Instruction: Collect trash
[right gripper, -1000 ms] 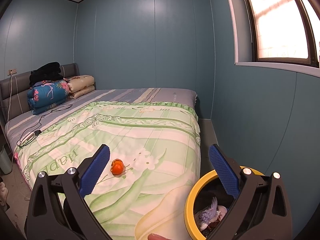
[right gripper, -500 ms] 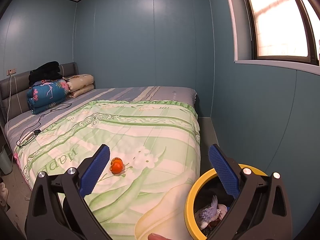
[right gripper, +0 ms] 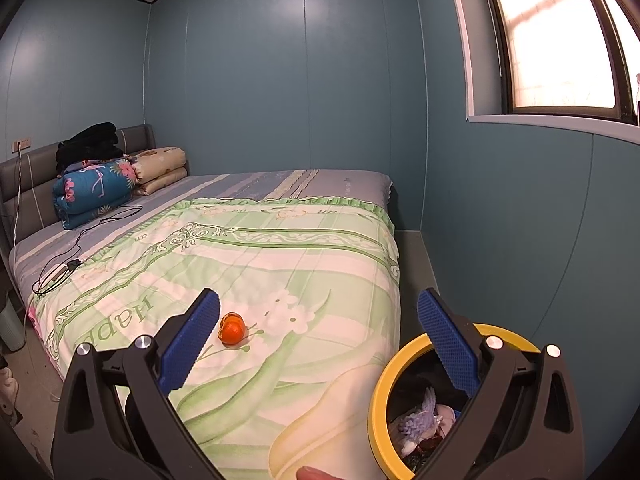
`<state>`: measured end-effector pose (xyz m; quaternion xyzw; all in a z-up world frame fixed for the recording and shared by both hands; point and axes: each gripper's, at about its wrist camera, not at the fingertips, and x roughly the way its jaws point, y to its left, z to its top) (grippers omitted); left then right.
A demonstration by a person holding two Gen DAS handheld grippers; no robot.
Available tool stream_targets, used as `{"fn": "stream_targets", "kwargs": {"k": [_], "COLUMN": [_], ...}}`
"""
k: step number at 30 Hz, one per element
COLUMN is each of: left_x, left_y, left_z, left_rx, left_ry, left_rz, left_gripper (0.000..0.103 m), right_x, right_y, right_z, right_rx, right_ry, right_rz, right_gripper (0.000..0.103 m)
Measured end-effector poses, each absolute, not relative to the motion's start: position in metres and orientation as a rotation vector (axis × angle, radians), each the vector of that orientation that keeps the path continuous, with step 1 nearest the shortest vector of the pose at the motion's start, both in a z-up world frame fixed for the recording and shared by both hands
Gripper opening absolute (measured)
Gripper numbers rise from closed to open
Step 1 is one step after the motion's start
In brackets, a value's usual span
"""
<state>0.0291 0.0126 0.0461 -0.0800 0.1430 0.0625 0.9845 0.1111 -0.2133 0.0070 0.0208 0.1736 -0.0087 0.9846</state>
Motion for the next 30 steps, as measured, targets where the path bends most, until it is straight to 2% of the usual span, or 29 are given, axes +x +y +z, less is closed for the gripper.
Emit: {"fn": "stream_targets", "kwargs": {"k": [30], "left_x": [0.031], "left_y": [0.0122], "left_z": [0.043], "left_rx": [-0.164], "left_ry": [0.298], "left_rz": [0.104], "left_gripper": [0.095], "right_x": [0.1114], "right_y": [-0.2135], "right_z": [0.0028], "right_rx": [0.043], "right_ry": [0.356], "right_rz": [-0.017], "right_gripper": [0.095]}}
